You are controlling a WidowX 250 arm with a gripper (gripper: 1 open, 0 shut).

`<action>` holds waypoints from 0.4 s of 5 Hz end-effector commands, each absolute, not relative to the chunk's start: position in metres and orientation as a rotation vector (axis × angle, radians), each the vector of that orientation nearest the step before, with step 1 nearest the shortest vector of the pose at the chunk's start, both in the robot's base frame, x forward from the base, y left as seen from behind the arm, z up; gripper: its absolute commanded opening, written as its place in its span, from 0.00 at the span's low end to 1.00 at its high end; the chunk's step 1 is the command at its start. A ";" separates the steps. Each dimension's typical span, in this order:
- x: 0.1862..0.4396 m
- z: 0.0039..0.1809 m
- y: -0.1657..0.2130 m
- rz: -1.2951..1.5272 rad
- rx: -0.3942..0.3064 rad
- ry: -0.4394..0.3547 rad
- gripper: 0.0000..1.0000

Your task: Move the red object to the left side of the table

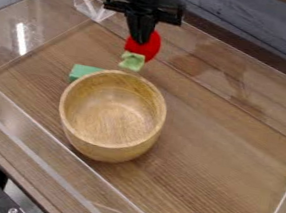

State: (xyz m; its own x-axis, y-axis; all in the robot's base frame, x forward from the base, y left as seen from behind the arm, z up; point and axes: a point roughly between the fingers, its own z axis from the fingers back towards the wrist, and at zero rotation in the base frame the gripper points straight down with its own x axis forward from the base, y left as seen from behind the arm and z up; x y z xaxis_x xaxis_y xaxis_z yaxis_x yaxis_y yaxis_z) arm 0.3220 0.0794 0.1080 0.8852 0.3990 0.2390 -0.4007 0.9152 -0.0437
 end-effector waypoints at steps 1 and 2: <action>0.335 0.146 0.077 0.456 0.016 -0.338 0.00; 0.341 0.132 0.079 0.434 0.013 -0.339 0.00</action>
